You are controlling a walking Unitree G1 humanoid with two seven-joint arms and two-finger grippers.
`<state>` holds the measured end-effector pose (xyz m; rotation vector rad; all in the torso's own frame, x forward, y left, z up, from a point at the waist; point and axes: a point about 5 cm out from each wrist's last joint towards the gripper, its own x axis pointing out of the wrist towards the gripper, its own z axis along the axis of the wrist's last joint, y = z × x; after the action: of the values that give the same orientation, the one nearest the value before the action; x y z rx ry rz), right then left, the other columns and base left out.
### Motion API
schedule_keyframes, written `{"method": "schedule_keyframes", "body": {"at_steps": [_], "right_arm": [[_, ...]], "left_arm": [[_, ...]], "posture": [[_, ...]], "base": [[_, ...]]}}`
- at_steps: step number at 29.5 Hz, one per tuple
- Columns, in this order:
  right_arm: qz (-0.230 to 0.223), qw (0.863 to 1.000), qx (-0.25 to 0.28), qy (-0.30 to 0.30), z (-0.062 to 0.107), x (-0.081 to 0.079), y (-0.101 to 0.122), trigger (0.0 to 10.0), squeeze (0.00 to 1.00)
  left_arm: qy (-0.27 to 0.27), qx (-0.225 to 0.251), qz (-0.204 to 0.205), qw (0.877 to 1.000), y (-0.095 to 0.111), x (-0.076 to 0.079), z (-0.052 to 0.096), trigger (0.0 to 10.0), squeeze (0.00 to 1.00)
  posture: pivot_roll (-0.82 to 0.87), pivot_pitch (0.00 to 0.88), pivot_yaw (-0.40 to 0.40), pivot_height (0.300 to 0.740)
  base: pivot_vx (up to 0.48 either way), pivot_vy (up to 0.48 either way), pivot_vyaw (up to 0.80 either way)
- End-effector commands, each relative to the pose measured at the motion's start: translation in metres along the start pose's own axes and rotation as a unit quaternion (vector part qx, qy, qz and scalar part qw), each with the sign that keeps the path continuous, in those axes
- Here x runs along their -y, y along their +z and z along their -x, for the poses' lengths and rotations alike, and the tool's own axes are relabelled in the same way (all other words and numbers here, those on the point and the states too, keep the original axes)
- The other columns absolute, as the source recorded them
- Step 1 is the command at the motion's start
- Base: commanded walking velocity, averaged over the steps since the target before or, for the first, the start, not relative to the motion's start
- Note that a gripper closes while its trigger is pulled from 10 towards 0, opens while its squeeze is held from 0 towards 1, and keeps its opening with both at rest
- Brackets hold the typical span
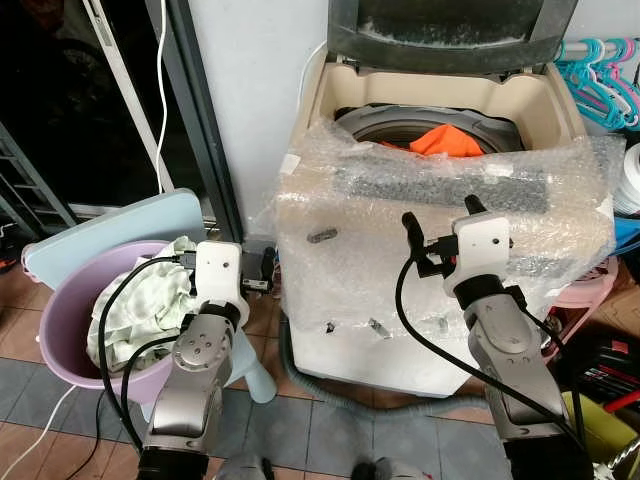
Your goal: Clothes washing
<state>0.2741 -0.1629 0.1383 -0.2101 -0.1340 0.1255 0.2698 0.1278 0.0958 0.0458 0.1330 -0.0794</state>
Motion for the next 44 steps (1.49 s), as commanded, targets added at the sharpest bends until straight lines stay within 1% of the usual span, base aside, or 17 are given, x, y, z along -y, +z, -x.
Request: {"method": "schedule_keyframes", "body": {"at_steps": [1,6,9,14,18,21,22,24,25,26,29,31,33,35,37,40,44], "right_arm": [[-0.007,1.0,0.005,0.003,0.0,-0.004,0.005,10.0,0.0],[-0.029,1.0,0.01,0.003,-0.002,-0.007,0.007,10.0,0.0],[-0.066,0.998,-0.008,-0.015,-0.002,-0.003,0.002,10.0,0.0],[-0.06,0.998,-0.024,-0.017,0.0,-0.002,-0.003,10.0,0.0],[-0.042,0.998,-0.04,-0.037,-0.001,-0.002,-0.008,10.0,0.0],[-0.083,0.996,-0.034,-0.018,-0.003,-0.011,-0.008,10.0,0.0],[-0.082,0.996,-0.029,-0.032,-0.004,-0.012,-0.008,10.0,0.0],[-0.071,0.997,-0.029,-0.017,-0.004,-0.016,-0.007,10.0,0.0],[-0.1,0.994,-0.047,0.023,-0.002,-0.022,-0.01,10.0,0.0],[-0.119,0.991,-0.055,0.028,-0.001,-0.022,-0.011,10.0,0.0],[-0.139,0.989,-0.049,0.022,-0.004,-0.021,-0.008,10.0,0.0],[-0.125,0.991,-0.035,0.029,-0.009,-0.023,-0.004,10.0,0.0],[-0.094,0.994,0.0,0.051,-0.017,-0.027,0.009,10.0,0.0],[-0.107,0.993,0.013,0.044,-0.022,-0.026,0.017,10.0,0.0],[-0.126,0.991,0.003,0.035,-0.022,-0.023,0.016,10.0,0.0],[-0.128,0.991,-0.013,0.037,-0.019,-0.026,0.008,10.0,0.0],[-0.13,0.99,-0.02,0.043,-0.014,-0.031,0.005,10.0,0.0]], "left_arm": [[-0.004,0.001,-0.006,1.0,0.001,0.0,0.001,10.0,0.0],[-0.006,0.002,-0.007,1.0,0.002,0.002,0.0,10.0,0.0],[-0.006,0.001,-0.008,1.0,0.002,0.001,0.0,10.0,0.0],[-0.005,0.0,-0.009,1.0,0.002,0.001,0.0,10.0,0.0],[-0.004,-0.001,-0.01,1.0,0.001,0.001,0.001,10.0,0.0],[-0.004,-0.001,-0.01,1.0,0.001,0.001,0.0,10.0,0.0],[-0.004,0.0,-0.01,1.0,0.001,0.001,0.0,10.0,0.0],[-0.004,0.0,-0.011,1.0,0.001,0.001,0.0,10.0,0.0],[-0.003,0.0,-0.015,1.0,0.002,0.001,-0.002,10.0,0.0],[-0.002,0.004,-0.019,1.0,0.004,0.001,-0.003,10.0,0.0],[0.001,0.017,-0.026,1.0,0.013,-0.001,-0.006,10.0,0.0],[0.02,0.017,-0.032,0.999,0.016,-0.007,-0.005,10.0,0.0],[0.022,0.019,-0.039,0.999,0.019,-0.009,-0.004,10.0,0.0],[0.026,0.018,-0.036,0.999,0.019,-0.011,0.0,10.0,0.0],[0.027,0.009,-0.029,0.999,0.014,-0.01,0.004,10.0,0.0],[0.026,-0.007,-0.027,0.999,0.004,-0.007,0.007,10.0,0.0],[0.023,-0.018,-0.02,0.999,0.0,-0.003,0.01,10.0,0.0]], "posture": [[-0.08,0.0,0.029,0.74],[-0.08,0.0,0.032,0.74],[-0.08,0.0,0.032,0.74],[-0.08,0.0,0.032,0.74],[-0.08,0.0,0.03,0.74],[-0.08,0.0,0.03,0.74],[-0.08,0.0,0.03,0.74],[-0.08,0.0,0.03,0.74],[-0.06,0.0,0.025,0.74],[-0.05,0.0,0.022,0.74],[-0.02,0.0,0.02,0.74],[0.01,0.0,0.018,0.74],[0.03,0.0,0.018,0.74],[0.02,0.0,0.016,0.74],[0.02,0.0,0.009,0.74],[0.01,0.0,0.006,0.74],[0.0,0.0,0.01,0.74]], "base": [[0.0,0.0,0.0],[0.0,0.0,0.0],[0.0,0.0,0.0],[0.0,0.0,0.0],[0.0,0.0,0.0],[0.0,0.0,0.0],[0.0,0.0,0.0],[0.0,0.0,0.0],[0.0,0.0,0.0],[0.0,0.0,0.0],[0.0,0.0,0.0],[0.0,0.0,0.29],[0.0,0.0,0.8],[0.0,0.0,0.8],[0.0,0.0,0.8],[0.0,0.0,0.8],[0.0,0.0,0.8]]}}
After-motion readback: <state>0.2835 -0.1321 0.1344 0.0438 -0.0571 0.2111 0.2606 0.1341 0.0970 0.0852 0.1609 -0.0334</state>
